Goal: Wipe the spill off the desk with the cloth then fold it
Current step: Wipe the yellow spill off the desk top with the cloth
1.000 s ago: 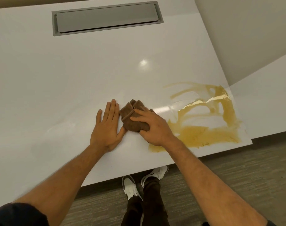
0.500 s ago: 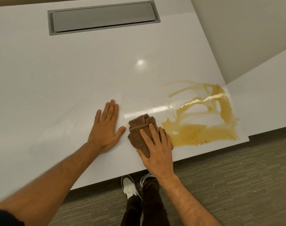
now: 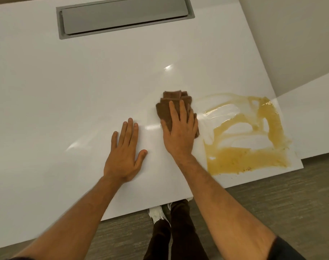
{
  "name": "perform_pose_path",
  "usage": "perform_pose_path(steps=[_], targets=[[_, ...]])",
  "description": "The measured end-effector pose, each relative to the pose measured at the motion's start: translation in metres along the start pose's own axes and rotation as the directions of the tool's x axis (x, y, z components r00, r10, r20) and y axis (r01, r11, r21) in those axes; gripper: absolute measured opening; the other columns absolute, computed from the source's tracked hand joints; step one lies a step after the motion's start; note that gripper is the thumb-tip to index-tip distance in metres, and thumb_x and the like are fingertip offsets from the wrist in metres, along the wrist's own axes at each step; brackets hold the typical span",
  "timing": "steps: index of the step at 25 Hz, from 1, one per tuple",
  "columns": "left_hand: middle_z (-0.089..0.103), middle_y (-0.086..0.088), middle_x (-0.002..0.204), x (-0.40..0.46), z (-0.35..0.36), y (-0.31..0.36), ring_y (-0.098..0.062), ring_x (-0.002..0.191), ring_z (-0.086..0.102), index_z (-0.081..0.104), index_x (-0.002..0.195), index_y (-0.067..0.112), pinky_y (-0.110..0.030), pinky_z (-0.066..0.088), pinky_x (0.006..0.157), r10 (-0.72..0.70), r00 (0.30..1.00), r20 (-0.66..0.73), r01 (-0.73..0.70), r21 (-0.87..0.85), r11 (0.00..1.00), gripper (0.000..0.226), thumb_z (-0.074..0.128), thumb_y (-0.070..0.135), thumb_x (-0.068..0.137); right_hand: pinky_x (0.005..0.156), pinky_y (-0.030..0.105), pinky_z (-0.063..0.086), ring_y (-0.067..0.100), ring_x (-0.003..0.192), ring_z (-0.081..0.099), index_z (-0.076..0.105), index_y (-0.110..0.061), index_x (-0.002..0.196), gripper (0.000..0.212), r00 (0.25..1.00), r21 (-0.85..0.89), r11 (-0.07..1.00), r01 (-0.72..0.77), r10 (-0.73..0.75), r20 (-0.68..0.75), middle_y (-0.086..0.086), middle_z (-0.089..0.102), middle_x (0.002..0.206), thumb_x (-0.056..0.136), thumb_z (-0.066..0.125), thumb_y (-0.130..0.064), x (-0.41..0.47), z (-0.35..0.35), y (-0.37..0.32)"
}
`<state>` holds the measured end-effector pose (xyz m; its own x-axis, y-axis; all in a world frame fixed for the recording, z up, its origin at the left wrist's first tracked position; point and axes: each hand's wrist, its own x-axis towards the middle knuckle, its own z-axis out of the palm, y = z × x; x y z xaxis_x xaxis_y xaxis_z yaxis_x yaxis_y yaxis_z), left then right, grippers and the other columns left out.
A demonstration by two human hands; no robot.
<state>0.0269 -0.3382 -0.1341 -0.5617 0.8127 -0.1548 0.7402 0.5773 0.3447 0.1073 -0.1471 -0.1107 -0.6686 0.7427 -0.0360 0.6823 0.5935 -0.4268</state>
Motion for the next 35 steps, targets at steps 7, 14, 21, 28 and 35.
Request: perform_pose_path(steps=[7,14,21,28,35], targets=[[-0.011,-0.006,0.176,0.000,-0.003,0.003,-0.020,0.163,-0.011,-0.004,0.167,0.013,-0.046,-0.005,0.132,-0.014,1.000,-0.012,0.013,-0.061,0.998,0.082,0.024,0.058,0.105,0.122,0.057,0.018,0.041,0.149,0.029,0.040,-0.032,0.155,0.060,0.902,0.019,0.918,0.396,-0.393,0.178,0.006,0.028,0.167,0.099,0.055,-0.045,0.028,0.007,-0.019],[-0.007,-0.006,0.177,-0.002,-0.004,0.003,-0.019,0.163,-0.008,-0.002,0.168,0.012,-0.048,-0.001,0.132,-0.030,0.995,-0.091,0.014,-0.171,0.985,0.089,0.019,0.068,0.102,0.115,0.055,0.030,0.037,0.142,0.036,0.040,-0.034,0.153,0.064,0.886,-0.049,0.888,0.457,-0.450,0.112,0.006,0.032,0.164,0.091,0.057,-0.039,-0.045,0.014,-0.010],[-0.012,0.004,0.177,-0.002,0.000,0.001,-0.014,0.163,-0.011,-0.011,0.167,0.022,-0.053,-0.002,0.131,0.069,0.998,0.006,-0.069,-0.045,0.997,0.105,0.029,0.084,0.092,0.102,0.051,0.042,0.037,0.133,0.045,0.042,-0.031,0.153,0.068,0.955,-0.025,0.955,0.296,-0.295,0.030,0.010,0.037,0.161,0.089,0.065,-0.030,-0.117,-0.005,0.042],[-0.013,0.003,0.176,-0.002,0.003,0.001,-0.017,0.163,-0.011,-0.009,0.167,0.024,-0.053,-0.002,0.130,0.076,0.997,-0.003,-0.076,0.054,0.996,0.099,0.030,0.079,0.095,0.105,0.053,0.047,0.017,0.131,0.043,0.049,-0.033,0.145,0.059,0.975,0.442,0.897,0.018,0.083,-0.208,-0.003,0.039,0.157,0.088,0.061,-0.020,-0.130,-0.057,0.058],[-0.015,0.000,0.176,-0.003,0.001,0.002,-0.022,0.163,-0.011,-0.006,0.168,0.024,-0.057,0.002,0.129,0.093,0.995,0.025,-0.095,0.124,0.988,0.095,0.024,0.079,0.096,0.122,0.059,0.023,0.031,0.153,0.015,0.029,-0.029,0.157,0.084,0.984,0.088,0.982,-0.166,0.159,0.080,0.004,0.014,0.168,0.087,0.072,-0.050,-0.129,-0.061,0.094]])
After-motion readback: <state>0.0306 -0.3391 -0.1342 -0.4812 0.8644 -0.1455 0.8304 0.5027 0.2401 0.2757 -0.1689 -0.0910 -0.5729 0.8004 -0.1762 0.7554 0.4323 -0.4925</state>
